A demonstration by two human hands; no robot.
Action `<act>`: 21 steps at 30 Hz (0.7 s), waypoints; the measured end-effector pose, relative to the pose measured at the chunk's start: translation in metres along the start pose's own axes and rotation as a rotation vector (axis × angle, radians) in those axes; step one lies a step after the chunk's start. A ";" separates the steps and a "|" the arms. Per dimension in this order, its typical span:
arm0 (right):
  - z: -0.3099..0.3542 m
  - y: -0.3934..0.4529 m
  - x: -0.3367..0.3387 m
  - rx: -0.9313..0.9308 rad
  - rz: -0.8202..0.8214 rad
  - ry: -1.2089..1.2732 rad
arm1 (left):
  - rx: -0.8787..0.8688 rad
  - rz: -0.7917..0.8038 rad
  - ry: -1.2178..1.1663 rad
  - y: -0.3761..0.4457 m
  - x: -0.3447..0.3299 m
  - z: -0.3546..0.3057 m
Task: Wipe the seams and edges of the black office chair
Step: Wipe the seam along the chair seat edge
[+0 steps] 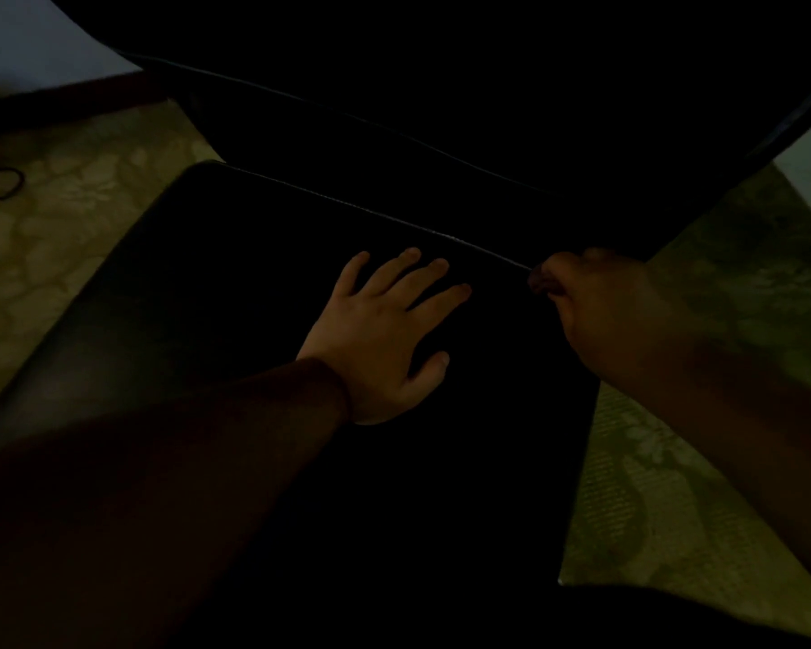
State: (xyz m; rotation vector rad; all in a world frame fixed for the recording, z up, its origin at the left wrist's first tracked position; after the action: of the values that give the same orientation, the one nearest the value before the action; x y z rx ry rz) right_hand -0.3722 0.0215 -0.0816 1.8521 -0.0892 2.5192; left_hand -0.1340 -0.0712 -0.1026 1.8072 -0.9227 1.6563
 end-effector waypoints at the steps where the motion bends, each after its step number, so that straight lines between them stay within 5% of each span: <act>1: 0.000 0.003 -0.001 0.004 -0.008 -0.013 | -0.001 -0.007 0.000 0.000 -0.001 -0.001; 21: 0.012 0.001 -0.003 0.034 0.050 -0.163 | 0.007 -0.086 -0.027 0.001 -0.010 -0.001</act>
State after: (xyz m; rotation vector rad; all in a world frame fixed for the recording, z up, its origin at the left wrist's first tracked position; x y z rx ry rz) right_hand -0.3597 0.0202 -0.0806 2.0918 -0.0961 2.4110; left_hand -0.1358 -0.0699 -0.1124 1.8510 -0.8399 1.5882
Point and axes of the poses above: each hand's wrist, its own y-axis towards the middle knuckle, its own x-axis out of the back of the hand, z = x × y, the point moved 1 cm from there along y, towards the middle knuckle, and after that the axes turned 9 degrees about x, right-handed, at the moved point
